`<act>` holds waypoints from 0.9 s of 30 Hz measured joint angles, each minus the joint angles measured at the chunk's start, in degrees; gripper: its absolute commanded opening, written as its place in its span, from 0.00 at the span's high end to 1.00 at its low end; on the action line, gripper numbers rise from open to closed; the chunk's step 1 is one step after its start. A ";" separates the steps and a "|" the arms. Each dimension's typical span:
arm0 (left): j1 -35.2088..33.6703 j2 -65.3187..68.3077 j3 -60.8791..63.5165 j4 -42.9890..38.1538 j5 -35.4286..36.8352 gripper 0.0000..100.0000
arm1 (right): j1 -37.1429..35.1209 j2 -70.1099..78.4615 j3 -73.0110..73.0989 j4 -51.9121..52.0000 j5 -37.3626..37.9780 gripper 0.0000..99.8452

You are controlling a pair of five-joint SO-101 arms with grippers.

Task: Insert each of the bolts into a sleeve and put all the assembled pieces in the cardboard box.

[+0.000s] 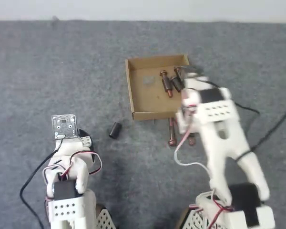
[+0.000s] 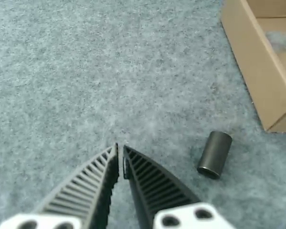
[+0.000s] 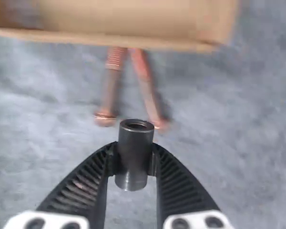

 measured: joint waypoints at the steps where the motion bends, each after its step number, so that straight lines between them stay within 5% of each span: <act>1: 0.00 0.00 0.00 0.00 0.00 0.99 | 2.73 -0.70 2.29 -1.58 0.00 0.99; 7: 0.18 0.00 0.00 0.00 0.09 0.99 | 14.07 -6.59 18.73 -16.44 -0.35 0.99; 18: 6.15 1.49 -9.85 3.78 2.73 0.99 | 17.85 -16.53 29.63 -27.25 -1.32 0.99; 27: 13.19 30.77 -36.57 12.84 3.08 0.99 | 18.02 -16.53 29.63 -27.78 -1.32 0.99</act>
